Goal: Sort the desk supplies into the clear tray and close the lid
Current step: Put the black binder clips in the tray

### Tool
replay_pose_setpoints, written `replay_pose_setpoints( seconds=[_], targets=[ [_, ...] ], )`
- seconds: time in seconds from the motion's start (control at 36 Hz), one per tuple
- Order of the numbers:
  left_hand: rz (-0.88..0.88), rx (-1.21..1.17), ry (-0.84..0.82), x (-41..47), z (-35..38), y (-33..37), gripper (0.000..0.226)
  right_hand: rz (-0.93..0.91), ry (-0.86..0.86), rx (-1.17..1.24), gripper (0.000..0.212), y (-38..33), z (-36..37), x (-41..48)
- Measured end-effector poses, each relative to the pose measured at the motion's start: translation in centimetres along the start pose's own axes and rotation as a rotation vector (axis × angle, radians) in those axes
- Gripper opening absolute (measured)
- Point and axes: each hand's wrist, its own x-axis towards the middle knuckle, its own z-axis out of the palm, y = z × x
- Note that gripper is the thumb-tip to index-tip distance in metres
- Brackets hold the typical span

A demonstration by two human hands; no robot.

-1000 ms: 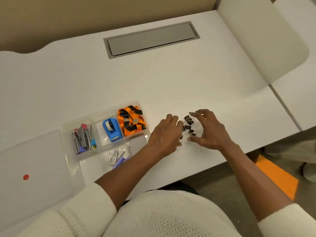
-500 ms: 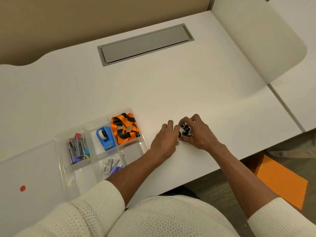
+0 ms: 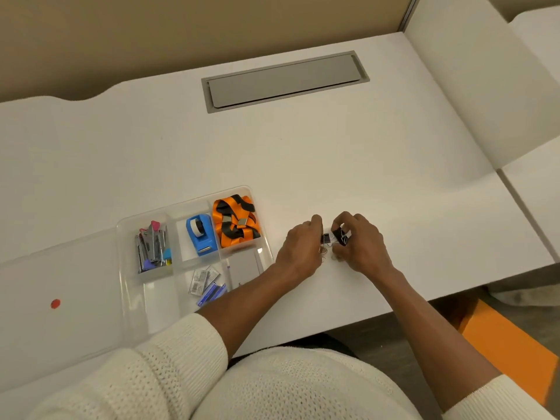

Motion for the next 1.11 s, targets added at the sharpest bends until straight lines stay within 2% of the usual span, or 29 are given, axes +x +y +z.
replay_pose_setpoints(
  seconds=[0.22,0.33,0.5,0.64,0.94,1.11],
  targets=[
    [-0.052,-0.122,0.047,-1.6,-2.1,-1.0,0.038,0.173,0.021,0.222,0.034,-0.4,-1.0,-0.1],
    [-0.107,-0.224,0.095,-3.1,-3.4,-2.2,0.040,0.187,0.004,0.175,0.034,-0.6,-0.9,0.2],
    [-0.178,-0.291,0.147,-5.5,-4.9,-3.8,0.046,0.091,0.003,0.042,0.034,-1.4,-0.4,-0.3],
    [-0.184,-0.324,0.174,-6.7,-5.3,-4.4,0.042,0.060,-0.036,0.106,0.037,-0.7,-1.3,-0.8],
    [-0.172,-0.290,0.141,-7.3,-4.8,-4.0,0.040,-0.247,-0.183,-0.208,0.040,0.6,-1.3,-2.9],
    [-0.200,-0.287,0.130,-8.1,-5.0,-4.5,0.040,-0.278,-0.170,-0.223,0.037,0.0,-0.6,-3.2]
  ],
)
